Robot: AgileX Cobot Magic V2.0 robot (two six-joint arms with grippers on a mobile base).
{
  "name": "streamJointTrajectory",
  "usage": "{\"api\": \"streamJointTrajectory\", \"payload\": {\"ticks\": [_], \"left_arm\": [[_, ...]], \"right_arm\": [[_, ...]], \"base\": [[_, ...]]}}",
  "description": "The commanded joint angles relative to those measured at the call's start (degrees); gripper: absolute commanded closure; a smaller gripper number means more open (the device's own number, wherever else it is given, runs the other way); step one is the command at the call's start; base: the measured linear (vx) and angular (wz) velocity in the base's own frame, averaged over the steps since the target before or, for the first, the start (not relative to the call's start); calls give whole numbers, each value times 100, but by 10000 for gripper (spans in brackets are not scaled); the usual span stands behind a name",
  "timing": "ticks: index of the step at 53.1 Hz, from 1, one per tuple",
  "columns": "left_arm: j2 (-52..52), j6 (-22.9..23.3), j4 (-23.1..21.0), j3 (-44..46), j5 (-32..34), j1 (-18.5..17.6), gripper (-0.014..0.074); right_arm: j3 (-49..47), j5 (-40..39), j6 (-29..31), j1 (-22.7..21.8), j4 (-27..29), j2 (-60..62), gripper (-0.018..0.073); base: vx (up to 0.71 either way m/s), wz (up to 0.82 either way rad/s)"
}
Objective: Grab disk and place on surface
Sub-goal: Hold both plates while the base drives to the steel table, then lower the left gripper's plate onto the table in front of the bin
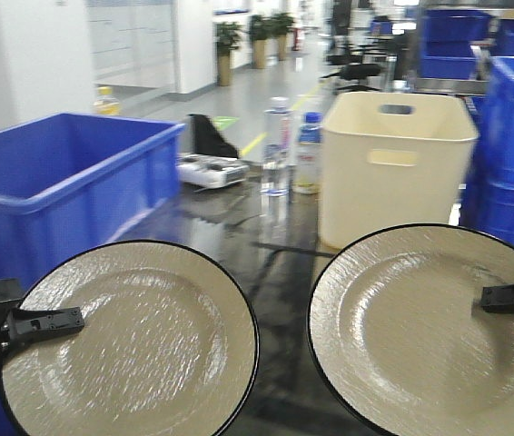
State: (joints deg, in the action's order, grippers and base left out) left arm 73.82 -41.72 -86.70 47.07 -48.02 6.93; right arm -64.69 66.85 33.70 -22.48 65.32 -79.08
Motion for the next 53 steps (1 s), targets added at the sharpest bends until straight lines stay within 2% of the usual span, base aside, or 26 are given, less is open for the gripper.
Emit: {"api": "streamJointTrajectory", "payload": {"ticks": [1,24,53], "left_arm": [[-206,88,-660,196,-271,0,604],[-206,88,-660,196,-265,0,604],[-206,88,-660,196,-271,0,604]], "right_arm": [[-201,42,0,-16,709,213,568],[-201,42,0,-16,709,213,568],[-201,42,7,-16,709,213,568]], "base": [[34,-65],[26,-51],[6,-10]]}}
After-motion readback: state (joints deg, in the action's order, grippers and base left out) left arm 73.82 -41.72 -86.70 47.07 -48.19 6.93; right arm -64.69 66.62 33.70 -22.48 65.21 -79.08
